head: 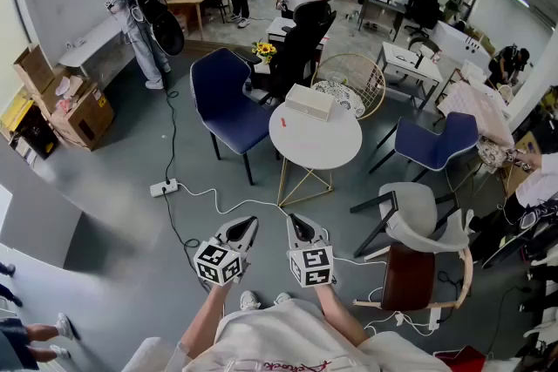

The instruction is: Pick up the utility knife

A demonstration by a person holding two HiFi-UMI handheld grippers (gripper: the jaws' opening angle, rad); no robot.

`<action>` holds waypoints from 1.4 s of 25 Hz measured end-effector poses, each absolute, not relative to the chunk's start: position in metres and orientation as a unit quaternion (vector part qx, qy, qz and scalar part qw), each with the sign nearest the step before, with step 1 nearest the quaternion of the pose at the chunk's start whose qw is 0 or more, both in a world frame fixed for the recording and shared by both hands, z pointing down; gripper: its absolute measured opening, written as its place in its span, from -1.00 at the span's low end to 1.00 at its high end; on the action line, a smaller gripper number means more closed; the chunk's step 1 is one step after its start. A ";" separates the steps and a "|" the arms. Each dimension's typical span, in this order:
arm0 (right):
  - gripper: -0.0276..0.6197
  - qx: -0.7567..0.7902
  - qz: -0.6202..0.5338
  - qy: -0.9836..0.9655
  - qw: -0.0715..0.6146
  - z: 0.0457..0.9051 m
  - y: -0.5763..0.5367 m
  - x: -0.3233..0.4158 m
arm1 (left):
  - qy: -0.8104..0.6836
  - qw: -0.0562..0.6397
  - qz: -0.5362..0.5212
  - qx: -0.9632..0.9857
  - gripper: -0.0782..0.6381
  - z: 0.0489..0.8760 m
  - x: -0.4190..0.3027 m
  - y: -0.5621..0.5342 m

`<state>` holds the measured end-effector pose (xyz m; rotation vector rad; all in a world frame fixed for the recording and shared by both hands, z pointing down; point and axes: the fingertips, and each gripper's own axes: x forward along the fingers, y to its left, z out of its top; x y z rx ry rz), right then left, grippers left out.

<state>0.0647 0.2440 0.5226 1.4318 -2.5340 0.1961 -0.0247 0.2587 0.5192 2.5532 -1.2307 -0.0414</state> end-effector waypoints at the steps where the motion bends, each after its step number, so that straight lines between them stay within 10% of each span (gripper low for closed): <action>1: -0.87 0.487 0.067 -0.864 0.114 0.523 0.243 0.066 | -0.429 0.153 -0.015 0.890 -0.75 0.519 -0.023 0.258; 35: -0.86 0.465 0.052 -0.877 0.109 0.529 0.202 0.115 | -0.438 0.167 0.004 0.884 -0.75 0.534 0.033 0.217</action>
